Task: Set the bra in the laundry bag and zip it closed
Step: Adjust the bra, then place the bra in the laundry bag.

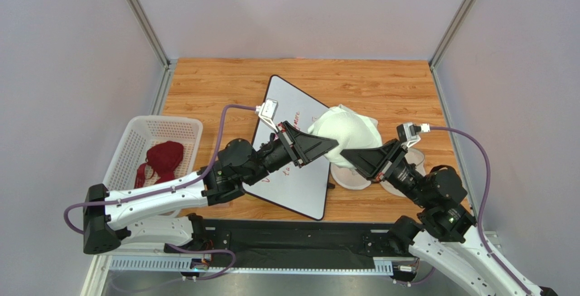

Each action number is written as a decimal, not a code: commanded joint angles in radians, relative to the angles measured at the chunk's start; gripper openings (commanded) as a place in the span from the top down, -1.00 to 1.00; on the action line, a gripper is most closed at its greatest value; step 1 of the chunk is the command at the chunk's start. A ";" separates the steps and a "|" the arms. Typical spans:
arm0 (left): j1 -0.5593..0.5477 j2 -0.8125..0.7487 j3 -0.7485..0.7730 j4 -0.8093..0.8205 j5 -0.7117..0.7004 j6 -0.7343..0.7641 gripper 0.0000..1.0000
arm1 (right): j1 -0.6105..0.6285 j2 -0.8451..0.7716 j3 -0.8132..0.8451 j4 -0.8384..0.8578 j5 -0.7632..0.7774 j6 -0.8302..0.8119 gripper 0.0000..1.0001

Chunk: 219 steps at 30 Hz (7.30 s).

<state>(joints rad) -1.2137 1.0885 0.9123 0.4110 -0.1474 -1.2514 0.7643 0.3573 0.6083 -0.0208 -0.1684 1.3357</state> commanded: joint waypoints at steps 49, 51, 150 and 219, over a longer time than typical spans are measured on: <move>0.031 -0.128 0.315 -0.756 0.973 0.863 1.00 | -0.002 -0.029 0.199 -0.240 -0.672 -0.550 -1.00; 0.031 -0.125 0.321 -0.744 0.973 0.853 1.00 | -0.002 -0.009 0.206 -0.199 -0.675 -0.540 -1.00; 0.200 1.173 0.692 -0.633 0.424 0.391 -0.10 | -0.500 0.523 0.225 -0.484 0.793 -1.279 1.00; 0.286 0.838 0.905 -0.764 0.434 0.158 -0.64 | -0.218 0.252 0.008 -0.268 0.391 -1.440 1.00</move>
<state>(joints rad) -0.9188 1.9896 1.8244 -0.3256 0.3325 -1.0737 0.5137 0.6315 0.6247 -0.3683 0.2253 -0.0425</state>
